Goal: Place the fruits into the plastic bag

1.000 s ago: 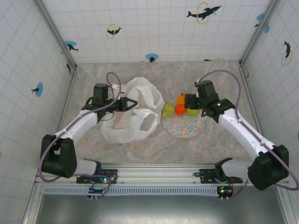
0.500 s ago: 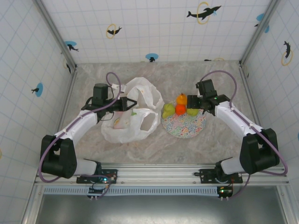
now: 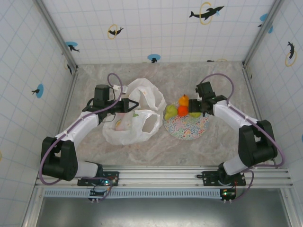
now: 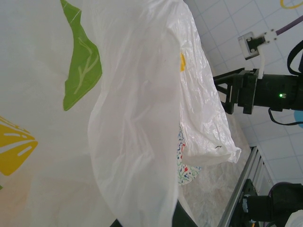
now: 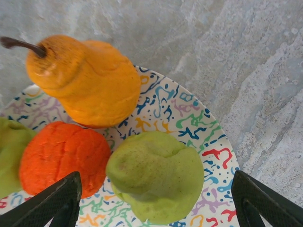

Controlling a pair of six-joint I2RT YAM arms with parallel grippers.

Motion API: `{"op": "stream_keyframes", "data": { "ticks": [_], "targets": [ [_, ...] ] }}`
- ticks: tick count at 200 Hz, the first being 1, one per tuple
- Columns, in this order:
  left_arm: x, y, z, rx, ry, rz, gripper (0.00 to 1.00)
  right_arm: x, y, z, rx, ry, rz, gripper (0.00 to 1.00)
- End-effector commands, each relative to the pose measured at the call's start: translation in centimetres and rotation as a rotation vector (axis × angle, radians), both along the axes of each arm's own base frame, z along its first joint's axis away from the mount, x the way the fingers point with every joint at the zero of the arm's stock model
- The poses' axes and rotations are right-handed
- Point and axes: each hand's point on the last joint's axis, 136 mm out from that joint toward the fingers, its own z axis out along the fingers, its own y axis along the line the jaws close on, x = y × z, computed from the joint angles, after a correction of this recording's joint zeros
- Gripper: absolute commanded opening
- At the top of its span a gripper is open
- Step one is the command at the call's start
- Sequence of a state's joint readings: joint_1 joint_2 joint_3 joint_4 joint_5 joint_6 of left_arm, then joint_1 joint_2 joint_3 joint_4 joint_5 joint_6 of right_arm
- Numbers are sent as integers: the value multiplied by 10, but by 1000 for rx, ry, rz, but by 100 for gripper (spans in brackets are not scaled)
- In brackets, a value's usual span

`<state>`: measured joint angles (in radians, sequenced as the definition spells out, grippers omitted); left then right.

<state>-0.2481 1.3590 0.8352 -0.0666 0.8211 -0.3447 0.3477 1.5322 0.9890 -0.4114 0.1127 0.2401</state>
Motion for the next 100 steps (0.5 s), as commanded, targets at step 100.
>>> {"op": "stream_keyframes", "data": {
  "ticks": [100],
  "targets": [
    [-3, -1, 1, 5, 1, -4, 0, -3, -5, -42, -63, 74, 14, 79]
  ]
}}
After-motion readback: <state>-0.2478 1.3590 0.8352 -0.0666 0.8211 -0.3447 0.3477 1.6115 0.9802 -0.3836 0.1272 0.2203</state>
